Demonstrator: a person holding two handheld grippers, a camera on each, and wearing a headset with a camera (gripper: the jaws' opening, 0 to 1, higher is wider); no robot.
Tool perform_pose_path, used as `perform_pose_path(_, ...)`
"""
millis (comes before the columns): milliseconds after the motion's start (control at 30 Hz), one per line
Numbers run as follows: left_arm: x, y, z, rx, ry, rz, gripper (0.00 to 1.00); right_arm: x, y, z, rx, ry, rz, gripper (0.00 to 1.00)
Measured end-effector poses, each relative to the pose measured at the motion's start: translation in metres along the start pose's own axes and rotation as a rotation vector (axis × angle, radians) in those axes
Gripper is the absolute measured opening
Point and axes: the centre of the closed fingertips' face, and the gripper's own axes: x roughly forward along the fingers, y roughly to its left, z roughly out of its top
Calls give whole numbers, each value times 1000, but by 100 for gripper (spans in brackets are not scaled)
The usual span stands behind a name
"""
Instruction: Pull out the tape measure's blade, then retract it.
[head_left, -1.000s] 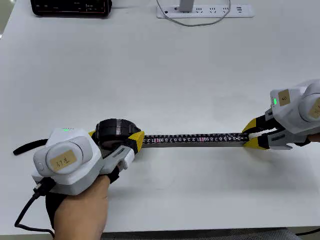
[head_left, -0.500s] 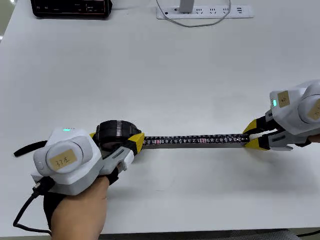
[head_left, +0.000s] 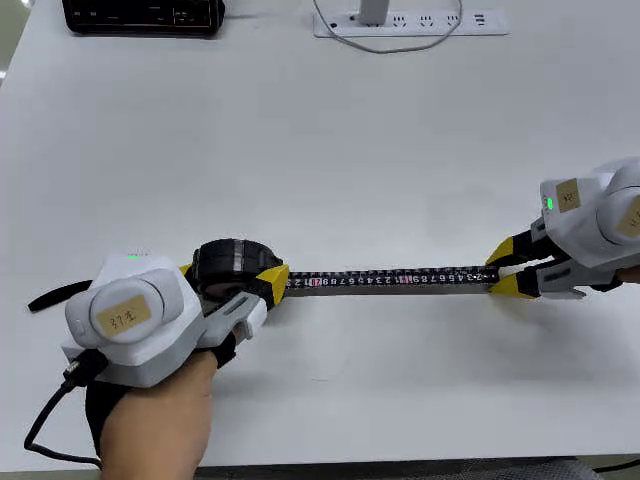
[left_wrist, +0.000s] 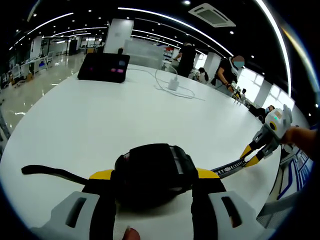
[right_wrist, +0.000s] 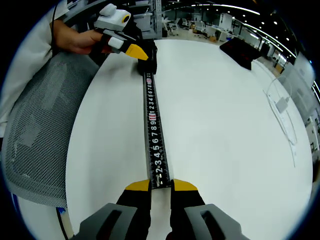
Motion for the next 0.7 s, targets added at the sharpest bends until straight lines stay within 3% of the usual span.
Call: perform_pose_path(700,-1,1,0,-17,2,-14,56,8,2,17,-7,-29,20,10)
